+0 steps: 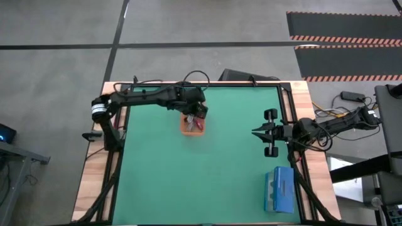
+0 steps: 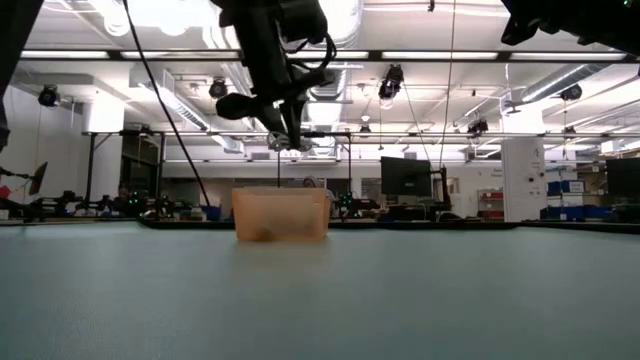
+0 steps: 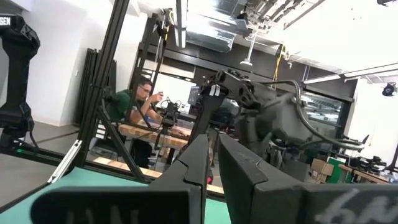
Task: Pick and place USB-C Cables
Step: Put the white charger cable into the orange bin
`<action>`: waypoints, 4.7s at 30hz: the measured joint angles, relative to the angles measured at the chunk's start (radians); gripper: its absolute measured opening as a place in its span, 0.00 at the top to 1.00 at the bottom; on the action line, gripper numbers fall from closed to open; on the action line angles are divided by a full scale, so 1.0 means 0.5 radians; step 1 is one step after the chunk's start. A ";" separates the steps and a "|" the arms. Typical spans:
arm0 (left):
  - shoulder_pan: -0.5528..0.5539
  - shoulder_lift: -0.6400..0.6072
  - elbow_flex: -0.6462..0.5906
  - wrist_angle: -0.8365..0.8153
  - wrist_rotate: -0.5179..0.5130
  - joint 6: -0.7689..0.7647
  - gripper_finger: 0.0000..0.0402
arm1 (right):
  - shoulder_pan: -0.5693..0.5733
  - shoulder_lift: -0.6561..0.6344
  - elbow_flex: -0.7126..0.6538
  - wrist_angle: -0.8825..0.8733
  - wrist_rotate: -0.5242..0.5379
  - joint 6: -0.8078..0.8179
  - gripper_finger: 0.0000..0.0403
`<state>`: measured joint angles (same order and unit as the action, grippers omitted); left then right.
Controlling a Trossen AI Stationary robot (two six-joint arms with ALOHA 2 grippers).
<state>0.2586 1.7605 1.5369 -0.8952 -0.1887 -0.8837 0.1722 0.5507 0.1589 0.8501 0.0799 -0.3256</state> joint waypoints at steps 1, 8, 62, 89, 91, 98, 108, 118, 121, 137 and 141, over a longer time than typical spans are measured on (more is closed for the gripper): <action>0.018 0.001 -0.013 0.006 0.000 0.000 0.88 | 0.000 0.000 0.000 0.000 0.000 0.000 0.93; 0.100 0.008 -0.046 0.058 -0.006 0.001 0.88 | 0.000 0.000 0.000 -0.001 0.001 0.000 0.93; 0.064 0.009 -0.472 0.541 -0.004 -0.157 0.88 | -0.001 -0.001 0.001 -0.014 0.072 -0.014 0.93; 0.057 0.010 -0.602 0.649 -0.040 -0.155 0.88 | -0.001 -0.001 0.001 -0.014 0.072 -0.030 0.93; 0.055 0.010 -0.605 0.674 -0.040 -0.155 0.88 | -0.001 -0.001 0.001 -0.014 0.072 -0.030 0.93; 0.055 0.010 -0.610 0.692 -0.038 -0.156 0.88 | -0.001 -0.001 0.001 -0.014 0.073 -0.030 0.93; 0.053 0.010 -0.613 0.692 -0.037 -0.156 0.88 | -0.001 -0.001 0.001 -0.014 0.073 -0.030 0.93; 0.053 0.010 -0.613 0.692 -0.037 -0.156 0.88 | -0.001 -0.001 0.001 -0.014 0.073 -0.030 0.93; 0.053 0.010 -0.613 0.692 -0.037 -0.156 0.88 | -0.001 0.000 0.001 -0.014 0.073 -0.030 0.93; 0.053 0.010 -0.613 0.692 -0.025 -0.156 0.88 | -0.001 -0.001 0.001 -0.014 0.073 -0.035 0.93; 0.053 0.010 -0.613 0.692 -0.016 -0.156 0.88 | 0.000 -0.001 0.001 -0.014 0.073 -0.036 0.93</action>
<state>0.2852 1.7657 1.2304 -0.5493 -0.1966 -0.9619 0.1720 0.5503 0.1593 0.8429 0.1165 -0.3435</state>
